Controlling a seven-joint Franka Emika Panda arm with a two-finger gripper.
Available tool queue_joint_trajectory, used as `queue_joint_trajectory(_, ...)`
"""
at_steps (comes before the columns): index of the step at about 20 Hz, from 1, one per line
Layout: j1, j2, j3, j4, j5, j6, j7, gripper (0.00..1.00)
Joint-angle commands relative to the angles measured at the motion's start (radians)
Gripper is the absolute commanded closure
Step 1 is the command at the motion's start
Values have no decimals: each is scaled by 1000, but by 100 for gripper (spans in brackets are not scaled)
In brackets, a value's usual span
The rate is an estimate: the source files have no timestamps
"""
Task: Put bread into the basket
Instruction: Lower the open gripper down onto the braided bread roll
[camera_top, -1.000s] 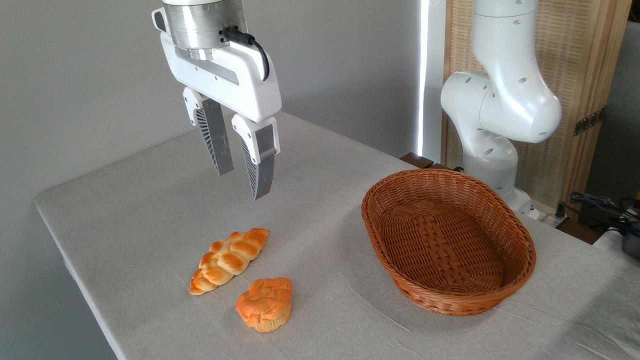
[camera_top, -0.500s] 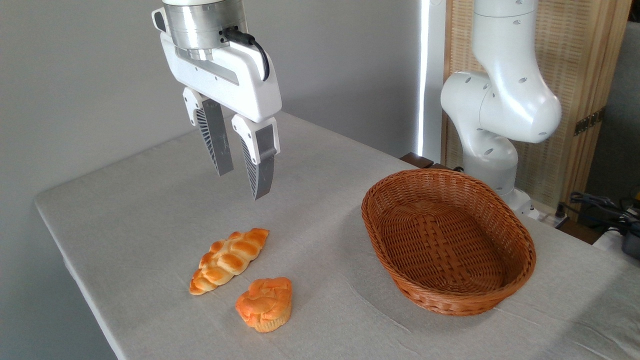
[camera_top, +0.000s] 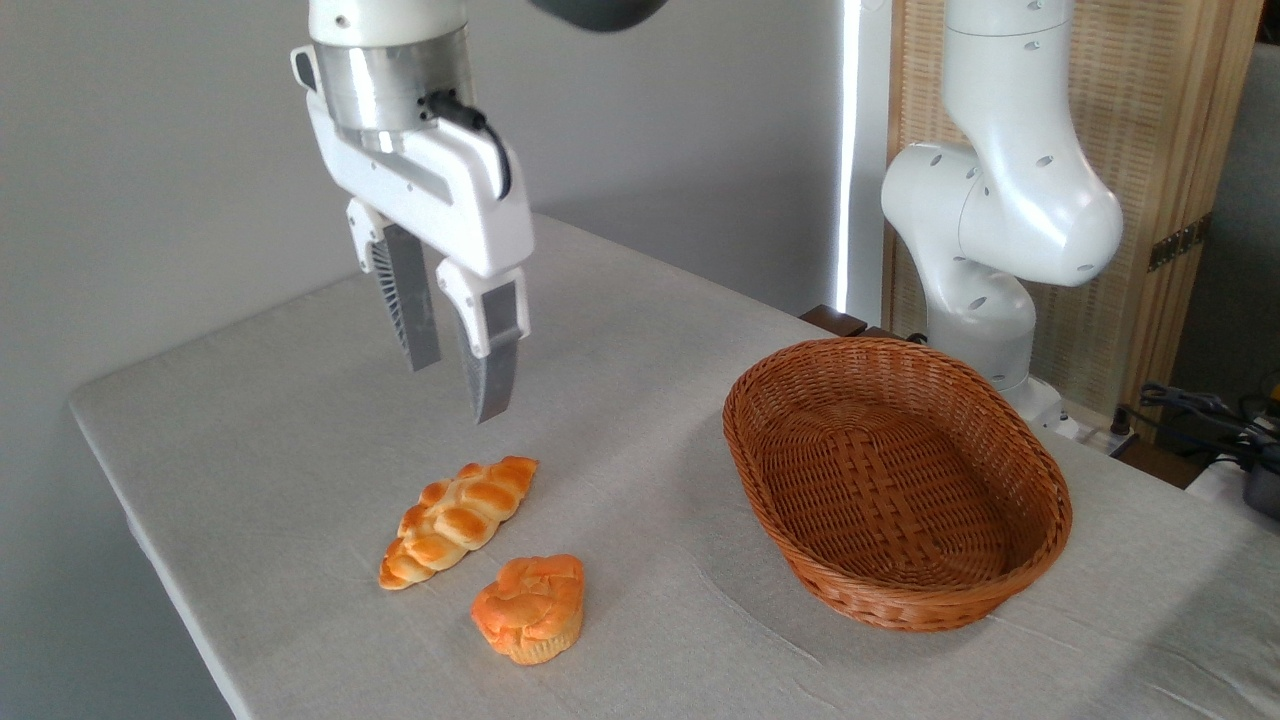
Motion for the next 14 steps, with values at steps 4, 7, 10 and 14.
queue_joint_trajectory(4,1,-11,-82,-158,-13,157,-104,2)
queue_joint_trajectory(7,0,-9,-122,-247,-11,281,-193,4)
queue_joint_trajectory(10,0,-6,-124,-286,2,300,-190,3)
queue_joint_trajectory(14,1,18,-124,-324,4,341,-191,4)
